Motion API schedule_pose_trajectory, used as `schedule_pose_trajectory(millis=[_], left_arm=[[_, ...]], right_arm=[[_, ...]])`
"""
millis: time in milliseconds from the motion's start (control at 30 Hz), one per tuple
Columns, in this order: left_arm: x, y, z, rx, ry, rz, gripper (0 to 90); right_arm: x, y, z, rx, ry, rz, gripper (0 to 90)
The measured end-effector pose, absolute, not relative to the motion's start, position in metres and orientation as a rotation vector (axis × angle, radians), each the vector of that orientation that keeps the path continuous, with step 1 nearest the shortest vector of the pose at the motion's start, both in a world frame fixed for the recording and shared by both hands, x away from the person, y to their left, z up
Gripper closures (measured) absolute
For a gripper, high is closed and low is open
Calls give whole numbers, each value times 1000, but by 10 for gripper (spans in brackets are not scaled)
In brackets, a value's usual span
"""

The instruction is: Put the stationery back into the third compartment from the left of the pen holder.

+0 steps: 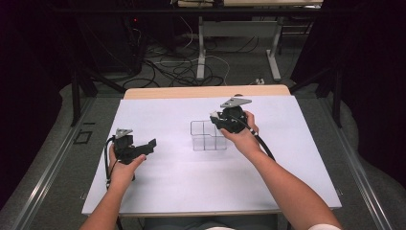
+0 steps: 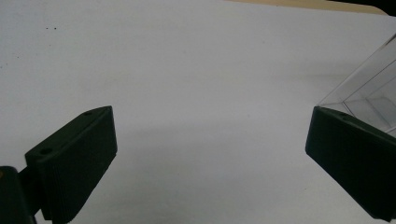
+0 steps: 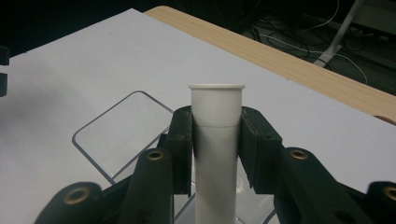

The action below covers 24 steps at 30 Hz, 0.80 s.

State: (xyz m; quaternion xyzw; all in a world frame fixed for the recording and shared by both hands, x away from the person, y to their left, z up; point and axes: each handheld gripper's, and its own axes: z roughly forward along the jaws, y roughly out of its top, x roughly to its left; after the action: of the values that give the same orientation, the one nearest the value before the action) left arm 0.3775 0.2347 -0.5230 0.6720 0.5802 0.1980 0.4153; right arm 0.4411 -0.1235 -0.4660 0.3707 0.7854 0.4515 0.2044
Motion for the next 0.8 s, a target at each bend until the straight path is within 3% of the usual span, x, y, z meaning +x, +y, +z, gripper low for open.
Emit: schedule_pose_trajectory(millis=[567,633,800], left_arm=[[377,235,-523,1684,1456,497,21],[377,236,-523,1684,1456,498,21],[378,235,-523,1684,1457,498,21]], right_arm=[[441,-124,-472,1046,2218,1247,664],[440,-128,-473,1049,2212,1258,574],[434,-140,-469,1070,2192,1297,483]])
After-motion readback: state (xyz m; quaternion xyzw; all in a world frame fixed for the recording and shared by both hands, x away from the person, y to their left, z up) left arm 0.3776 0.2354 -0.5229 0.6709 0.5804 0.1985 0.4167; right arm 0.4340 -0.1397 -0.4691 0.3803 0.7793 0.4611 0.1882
